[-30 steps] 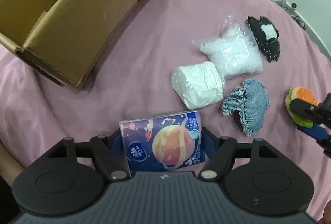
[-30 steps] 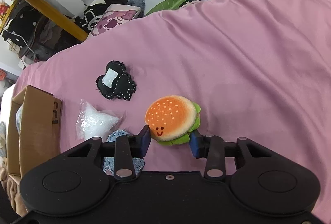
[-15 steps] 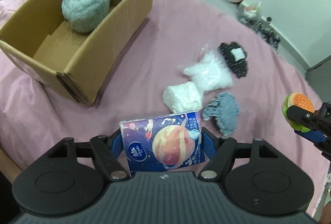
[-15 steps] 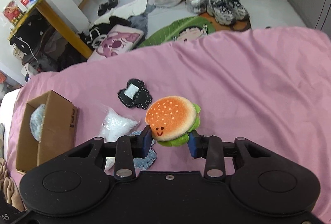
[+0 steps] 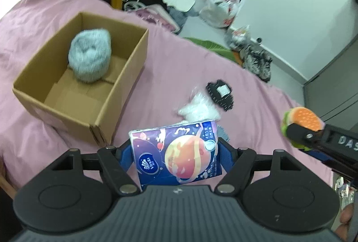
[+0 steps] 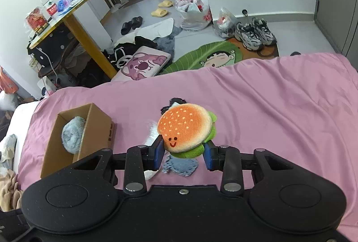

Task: Organize soft objects
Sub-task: 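Carry the tissue pack with the left tool and burger plush with the right tool toward the box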

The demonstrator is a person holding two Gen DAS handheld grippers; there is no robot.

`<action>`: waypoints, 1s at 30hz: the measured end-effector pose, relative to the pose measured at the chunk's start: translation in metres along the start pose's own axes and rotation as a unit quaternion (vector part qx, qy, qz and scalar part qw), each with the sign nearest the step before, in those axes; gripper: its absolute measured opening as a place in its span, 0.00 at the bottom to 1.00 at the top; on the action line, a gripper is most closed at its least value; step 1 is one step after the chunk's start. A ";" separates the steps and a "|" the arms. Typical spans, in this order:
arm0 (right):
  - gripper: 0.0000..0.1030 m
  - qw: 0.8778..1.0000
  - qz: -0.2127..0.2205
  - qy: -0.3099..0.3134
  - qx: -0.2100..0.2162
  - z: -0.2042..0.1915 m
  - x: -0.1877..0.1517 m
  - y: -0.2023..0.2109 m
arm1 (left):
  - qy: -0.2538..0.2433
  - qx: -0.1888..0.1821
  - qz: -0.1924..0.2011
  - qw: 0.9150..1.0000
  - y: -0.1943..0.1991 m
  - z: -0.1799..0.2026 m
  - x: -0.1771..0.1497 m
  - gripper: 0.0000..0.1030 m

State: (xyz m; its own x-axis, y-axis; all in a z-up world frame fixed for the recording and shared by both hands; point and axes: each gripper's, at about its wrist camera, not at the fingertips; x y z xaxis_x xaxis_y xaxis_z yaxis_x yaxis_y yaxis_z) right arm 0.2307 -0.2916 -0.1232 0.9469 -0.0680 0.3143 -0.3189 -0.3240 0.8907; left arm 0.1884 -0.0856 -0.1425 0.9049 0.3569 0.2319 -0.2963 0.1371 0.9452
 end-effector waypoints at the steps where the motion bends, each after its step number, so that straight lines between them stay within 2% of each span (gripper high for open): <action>1: 0.34 1.000 0.003 0.001 0.000 -0.003 -0.001 0.002 | -0.005 -0.002 0.006 1.000 0.004 -0.001 0.000 0.71; 13: 0.34 0.999 0.028 0.010 -0.016 -0.046 -0.013 0.015 | -0.023 -0.015 0.045 0.999 0.032 -0.034 0.016 0.71; 30: 0.34 0.997 0.040 0.064 -0.006 -0.127 -0.022 0.015 | -0.036 -0.011 0.101 0.994 0.074 -0.090 0.048 0.71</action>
State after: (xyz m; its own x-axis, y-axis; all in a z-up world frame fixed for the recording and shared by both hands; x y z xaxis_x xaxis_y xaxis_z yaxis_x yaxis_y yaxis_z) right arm 0.2003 -0.1754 -0.0754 0.9056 0.0275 0.4233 -0.3949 -0.3101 0.8648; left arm 0.1823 0.0252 -0.0820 0.8458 0.3129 0.4322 -0.4795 0.0906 0.8728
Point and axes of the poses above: each gripper's, at about its wrist camera, not at the fingertips, and y roughly against the way its jaws point, z to its right, x to its top, and after that the axes turned 15 degrees about -z, right-handed
